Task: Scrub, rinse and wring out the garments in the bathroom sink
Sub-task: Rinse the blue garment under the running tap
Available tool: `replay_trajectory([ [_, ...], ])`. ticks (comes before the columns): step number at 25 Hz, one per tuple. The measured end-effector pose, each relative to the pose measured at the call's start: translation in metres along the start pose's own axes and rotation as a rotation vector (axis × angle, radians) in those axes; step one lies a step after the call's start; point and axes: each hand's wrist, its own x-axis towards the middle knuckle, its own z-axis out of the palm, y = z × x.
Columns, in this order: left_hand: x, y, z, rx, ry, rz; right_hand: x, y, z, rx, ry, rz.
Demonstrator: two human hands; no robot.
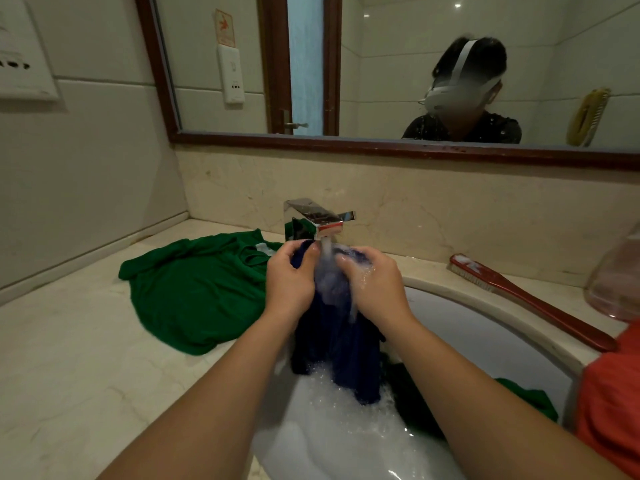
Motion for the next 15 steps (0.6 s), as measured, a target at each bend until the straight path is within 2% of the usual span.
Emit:
replay_trajectory([
  [2,-0.001,0.003,0.001,0.028,0.076,0.036,0.0,0.0,0.0,0.011,-0.016,-0.015],
  [5,-0.001,0.007,-0.004,0.027,0.24,0.114,-0.007,-0.004,0.012,0.045,-0.128,-0.023],
  [7,-0.001,0.007,-0.008,0.013,0.27,0.097,-0.01,-0.006,0.021,0.069,-0.153,0.012],
  [9,0.002,0.002,-0.008,0.024,0.233,0.063,-0.009,-0.004,0.024,0.052,-0.12,0.028],
  [12,0.004,-0.005,-0.004,0.053,0.075,0.035,-0.004,0.003,0.015,0.028,-0.012,0.041],
  [15,0.003,-0.011,0.0,0.107,-0.029,-0.028,-0.003,0.008,0.005,-0.003,0.012,0.054],
])
